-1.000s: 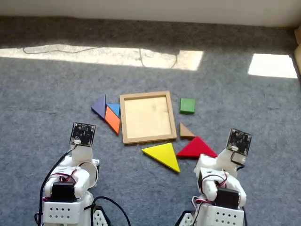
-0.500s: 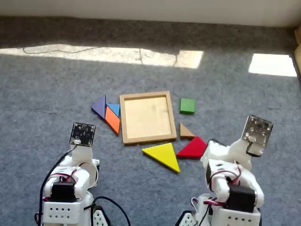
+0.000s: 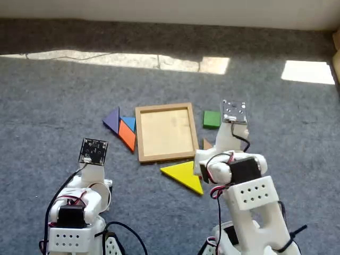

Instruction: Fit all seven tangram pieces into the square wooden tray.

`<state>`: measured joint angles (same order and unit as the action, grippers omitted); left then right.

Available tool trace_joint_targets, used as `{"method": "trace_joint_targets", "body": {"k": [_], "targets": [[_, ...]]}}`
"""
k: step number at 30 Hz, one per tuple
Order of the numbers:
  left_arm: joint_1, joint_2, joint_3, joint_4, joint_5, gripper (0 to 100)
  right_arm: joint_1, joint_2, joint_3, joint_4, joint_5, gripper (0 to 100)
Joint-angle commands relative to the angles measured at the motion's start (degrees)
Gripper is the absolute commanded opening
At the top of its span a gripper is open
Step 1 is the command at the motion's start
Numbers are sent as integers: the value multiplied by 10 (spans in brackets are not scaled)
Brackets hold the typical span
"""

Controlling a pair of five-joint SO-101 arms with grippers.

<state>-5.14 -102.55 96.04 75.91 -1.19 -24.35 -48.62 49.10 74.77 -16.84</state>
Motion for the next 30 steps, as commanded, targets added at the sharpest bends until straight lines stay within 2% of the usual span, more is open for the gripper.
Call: {"method": "trace_joint_targets", "body": {"k": [1, 3, 6, 10, 16, 26, 30], "targets": [[-5, -13, 12, 2, -2, 6, -58, 49, -33, -24, -4, 278], [-5, -13, 12, 2, -2, 6, -86, 89, -34, -39, 13, 278], [-5, -13, 12, 2, -2, 6, -110, 150, -35, -59, 113, 279], [-5, -13, 12, 2, -2, 6, -112, 215, -35, -113, 222, 279], [-5, -13, 12, 2, -2, 6, -114, 278, -35, -190, 318, 280], [-5, -13, 12, 2, -2, 6, -145, 377, -72, -198, 317, 282], [-5, -13, 12, 2, -2, 6, -140, 442, -113, -197, 291, 282]]}}
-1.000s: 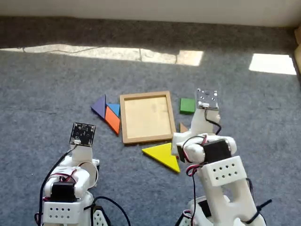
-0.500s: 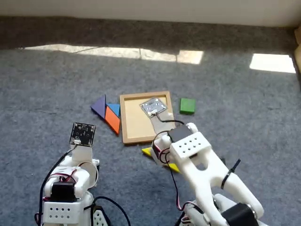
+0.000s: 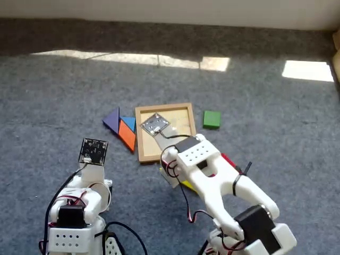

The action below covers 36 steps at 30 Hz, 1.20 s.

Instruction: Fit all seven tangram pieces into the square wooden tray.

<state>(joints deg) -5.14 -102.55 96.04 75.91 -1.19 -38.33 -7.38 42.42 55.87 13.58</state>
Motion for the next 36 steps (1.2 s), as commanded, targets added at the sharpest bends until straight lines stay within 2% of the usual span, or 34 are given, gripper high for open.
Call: {"method": "trace_joint_targets", "body": {"k": [1, 13, 20, 24, 30, 36], "targets": [[-5, -13, 12, 2, -2, 6, 1, 44, -54, -8, -15, 282], [-5, -13, 12, 2, -2, 6, 4, 88, -70, 38, -18, 283], [-5, -13, 12, 2, -2, 6, -5, 89, -70, 73, -18, 403], [-5, -13, 12, 2, -2, 6, -11, 89, -69, 73, -18, 400], [-5, -13, 12, 2, -2, 6, -9, 89, -70, 72, -15, 334], [-5, -13, 12, 2, -2, 6, -2, 89, -70, 39, -14, 332]]}}
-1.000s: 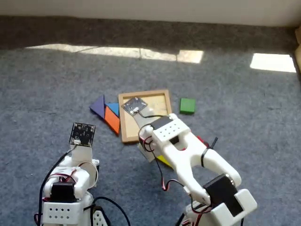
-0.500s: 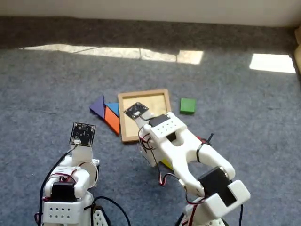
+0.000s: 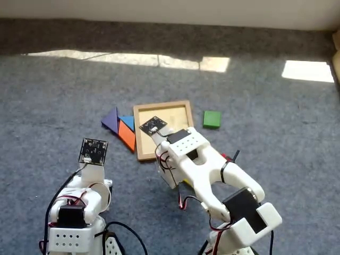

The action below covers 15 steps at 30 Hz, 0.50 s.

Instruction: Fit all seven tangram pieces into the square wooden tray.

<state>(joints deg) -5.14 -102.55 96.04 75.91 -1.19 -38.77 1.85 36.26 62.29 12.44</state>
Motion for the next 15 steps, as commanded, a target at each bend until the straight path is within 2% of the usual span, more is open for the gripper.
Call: {"method": "trace_joint_targets", "body": {"k": [1, 4, 15], "targets": [[-5, -13, 12, 2, -2, 6, 6, -3, -8, -33, -3, 332], [-5, -13, 12, 2, -2, 6, 19, -3, -9, -41, -1, 332], [-5, -13, 12, 2, -2, 6, 22, -3, -36, -41, 76, 332]]}}
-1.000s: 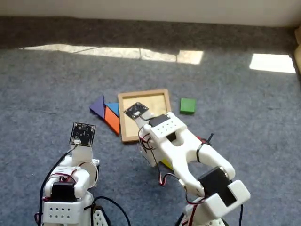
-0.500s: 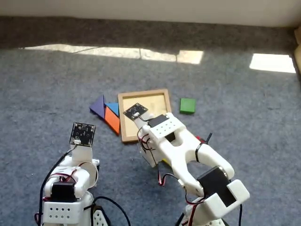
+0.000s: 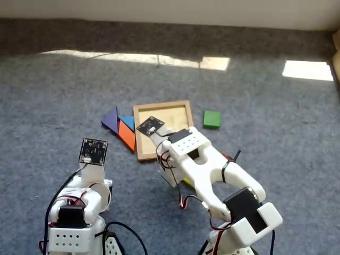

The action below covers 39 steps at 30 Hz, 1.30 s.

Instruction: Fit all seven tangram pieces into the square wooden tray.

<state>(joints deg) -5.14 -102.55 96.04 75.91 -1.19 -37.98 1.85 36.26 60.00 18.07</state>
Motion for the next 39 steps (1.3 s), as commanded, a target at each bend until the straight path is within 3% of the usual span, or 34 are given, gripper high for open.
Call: {"method": "trace_joint_targets", "body": {"k": [1, 10, 17, 28, 32, 39], "targets": [[-5, -13, 12, 2, -2, 6, 14, -3, -36, -18, 26, 332], [-5, -13, 12, 2, -2, 6, 14, -3, -32, -15, 38, 326], [-5, -13, 12, 2, -2, 6, 14, -7, -33, -12, 35, 209], [-5, -13, 12, 2, -2, 6, 14, -61, -129, 124, 33, 209], [-5, -13, 12, 2, -2, 6, 13, -84, -173, 123, -30, 209], [-5, -13, 12, 2, -2, 6, 14, -83, -245, 29, -137, 209]]}}
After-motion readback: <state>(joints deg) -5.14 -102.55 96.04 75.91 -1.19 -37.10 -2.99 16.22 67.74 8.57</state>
